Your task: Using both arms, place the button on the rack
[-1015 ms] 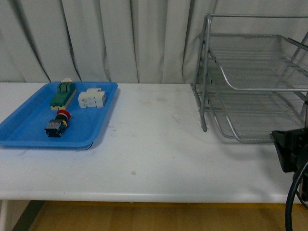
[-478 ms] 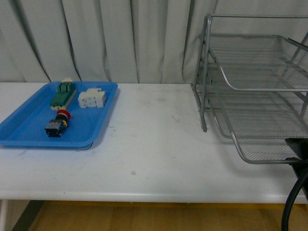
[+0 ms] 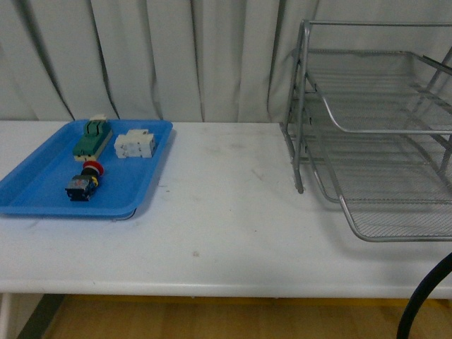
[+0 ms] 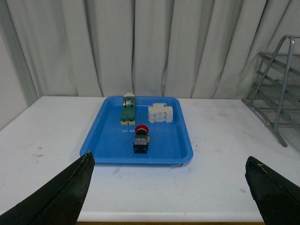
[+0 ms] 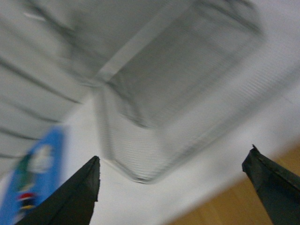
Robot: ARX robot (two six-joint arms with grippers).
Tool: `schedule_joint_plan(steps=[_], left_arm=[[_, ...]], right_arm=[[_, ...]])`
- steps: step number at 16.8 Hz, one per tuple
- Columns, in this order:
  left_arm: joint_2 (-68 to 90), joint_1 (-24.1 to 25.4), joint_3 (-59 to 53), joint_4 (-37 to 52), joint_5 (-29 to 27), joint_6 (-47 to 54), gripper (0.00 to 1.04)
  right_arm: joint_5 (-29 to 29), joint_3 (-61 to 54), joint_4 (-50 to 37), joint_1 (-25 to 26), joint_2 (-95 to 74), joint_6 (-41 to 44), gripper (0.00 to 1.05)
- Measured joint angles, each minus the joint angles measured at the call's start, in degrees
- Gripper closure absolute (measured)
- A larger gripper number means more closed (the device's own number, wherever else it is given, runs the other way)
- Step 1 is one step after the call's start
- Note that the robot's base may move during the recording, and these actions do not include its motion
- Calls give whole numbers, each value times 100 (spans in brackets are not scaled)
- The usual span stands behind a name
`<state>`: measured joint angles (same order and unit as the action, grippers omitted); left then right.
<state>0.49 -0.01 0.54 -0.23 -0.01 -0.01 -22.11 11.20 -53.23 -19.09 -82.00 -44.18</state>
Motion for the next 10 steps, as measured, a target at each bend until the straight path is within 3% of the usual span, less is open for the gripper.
schedule_joint_plan(steps=[1, 2, 3, 7, 10], left_arm=[[0, 0, 0, 0, 7, 2, 7], [0, 0, 0, 2, -9, 0, 7], [0, 0, 0, 0, 0, 0, 7], [0, 0, 0, 0, -2, 0, 7], [0, 0, 0, 0, 0, 0, 7]], right_arm=[[157, -328, -1021, -229, 260, 1095, 21], [457, -785, -1322, 243, 1091, 3305, 49], [640, -883, -1019, 387, 1478, 3803, 60], [1110, -990, 466, 817, 2992, 4280, 94], [1283, -994, 1003, 1010, 3707, 4360, 103]])
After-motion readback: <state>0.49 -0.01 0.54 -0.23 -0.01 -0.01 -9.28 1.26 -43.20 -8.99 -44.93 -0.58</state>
